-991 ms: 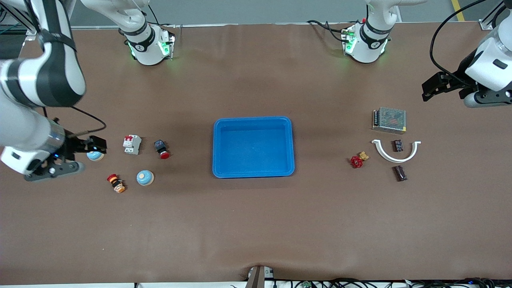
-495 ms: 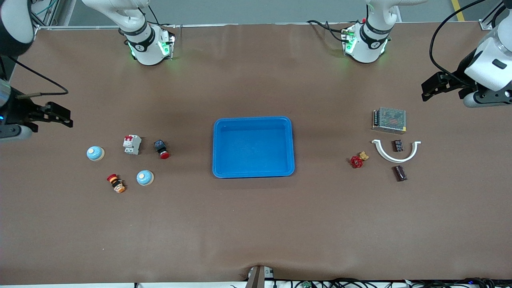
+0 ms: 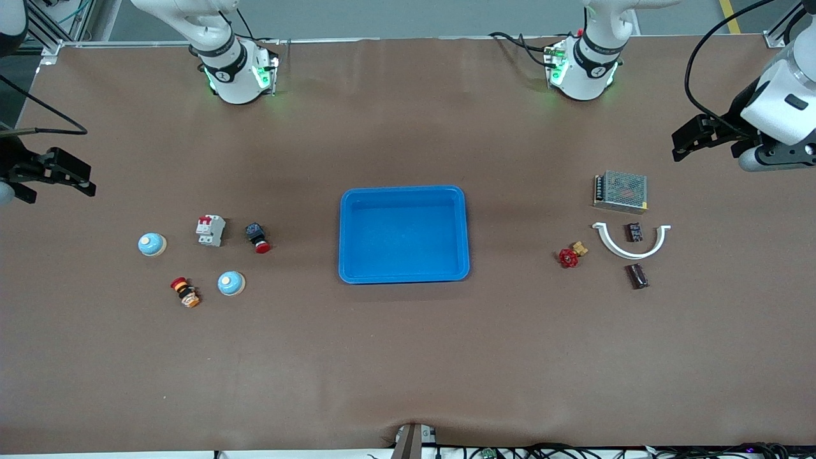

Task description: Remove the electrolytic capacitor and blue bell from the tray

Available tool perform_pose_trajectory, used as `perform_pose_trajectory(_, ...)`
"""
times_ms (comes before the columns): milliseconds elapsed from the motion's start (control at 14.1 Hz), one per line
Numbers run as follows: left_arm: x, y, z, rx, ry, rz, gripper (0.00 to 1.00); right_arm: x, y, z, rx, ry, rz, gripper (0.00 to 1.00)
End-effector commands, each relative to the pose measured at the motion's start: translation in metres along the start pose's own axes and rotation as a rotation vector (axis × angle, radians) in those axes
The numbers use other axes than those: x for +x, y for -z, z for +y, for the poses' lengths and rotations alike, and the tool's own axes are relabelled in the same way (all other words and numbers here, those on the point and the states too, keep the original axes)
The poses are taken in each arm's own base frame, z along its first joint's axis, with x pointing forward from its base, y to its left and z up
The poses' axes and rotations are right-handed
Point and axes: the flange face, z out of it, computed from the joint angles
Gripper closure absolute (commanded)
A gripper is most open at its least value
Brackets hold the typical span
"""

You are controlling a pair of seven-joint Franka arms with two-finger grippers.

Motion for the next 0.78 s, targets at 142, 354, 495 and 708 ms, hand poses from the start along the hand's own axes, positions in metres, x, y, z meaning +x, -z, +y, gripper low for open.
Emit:
perform_pose_trajectory(142, -0.006, 0.011, -0.003, -0.016, -0.016, 0.011, 0.00, -0.006, 0.006, -0.014, 0.013, -0.092, -0.048, 0.00)
perform_pose_trajectory(354, -0.006, 0.012, -0.001, -0.017, -0.018, 0.011, 0.00, -0.007, 0.007, -0.013, 0.011, -0.084, -0.047, 0.00)
perform_pose_trajectory(495, -0.005, 0.010, -0.001, -0.016, -0.018, 0.008, 0.00, -0.007, 0.008, -0.014, 0.009, -0.081, -0.045, 0.00)
perform_pose_trajectory(708, -0.003, 0.013, -0.003, -0.014, -0.018, 0.015, 0.00, -0.007, 0.008, -0.013, 0.009, -0.082, -0.045, 0.00)
